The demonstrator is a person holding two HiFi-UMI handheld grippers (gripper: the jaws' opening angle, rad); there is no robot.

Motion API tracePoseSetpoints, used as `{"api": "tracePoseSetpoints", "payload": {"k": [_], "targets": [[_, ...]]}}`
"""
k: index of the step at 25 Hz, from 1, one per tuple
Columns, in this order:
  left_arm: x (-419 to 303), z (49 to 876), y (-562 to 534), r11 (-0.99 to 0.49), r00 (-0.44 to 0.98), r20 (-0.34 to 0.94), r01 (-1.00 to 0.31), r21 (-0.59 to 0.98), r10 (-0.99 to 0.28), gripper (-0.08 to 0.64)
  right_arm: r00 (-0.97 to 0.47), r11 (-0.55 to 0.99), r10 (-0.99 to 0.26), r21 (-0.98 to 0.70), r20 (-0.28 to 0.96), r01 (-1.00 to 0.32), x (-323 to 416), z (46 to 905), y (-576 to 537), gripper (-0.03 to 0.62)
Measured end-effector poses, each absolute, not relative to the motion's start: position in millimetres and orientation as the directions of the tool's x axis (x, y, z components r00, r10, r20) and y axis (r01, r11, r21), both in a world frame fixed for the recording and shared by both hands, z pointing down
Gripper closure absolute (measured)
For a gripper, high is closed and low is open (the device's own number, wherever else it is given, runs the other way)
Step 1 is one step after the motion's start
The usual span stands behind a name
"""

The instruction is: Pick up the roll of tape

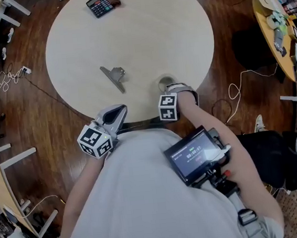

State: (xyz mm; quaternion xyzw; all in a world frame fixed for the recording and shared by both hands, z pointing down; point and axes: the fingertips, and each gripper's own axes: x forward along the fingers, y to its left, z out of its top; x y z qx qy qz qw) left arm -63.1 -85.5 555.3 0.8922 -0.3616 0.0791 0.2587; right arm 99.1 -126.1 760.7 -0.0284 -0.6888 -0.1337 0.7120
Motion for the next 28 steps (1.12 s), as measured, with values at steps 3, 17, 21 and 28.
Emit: {"api": "tracePoseSetpoints", "payload": {"k": [3, 17, 21, 28], "targets": [[-64, 555, -79, -0.615, 0.735, 0.332, -0.678, 0.403, -0.592, 0.554, -0.022, 0.975, -0.141, 0.142, 0.990, 0.168, 94, 756, -118, 0.487], [-14, 569, -46, -0.683, 0.798, 0.383, -0.599, 0.419, -0.465, 0.554, -0.574, 0.921, -0.123, -0.122, 0.810, -0.370, 64, 674, -86, 0.486], [-14, 574, -46, -0.688, 0.812, 0.379, -0.580, 0.436, -0.444, 0.554, -0.709, 0.812, -0.209, -0.284, 0.673, -0.509, 57, 652, -85, 0.486], [-31, 571, -43, -0.731, 0.867, 0.316, -0.497, 0.469, -0.386, 0.554, -0.785, 0.650, -0.321, -0.480, 0.530, -0.589, 28, 631, -58, 0.486]]}}
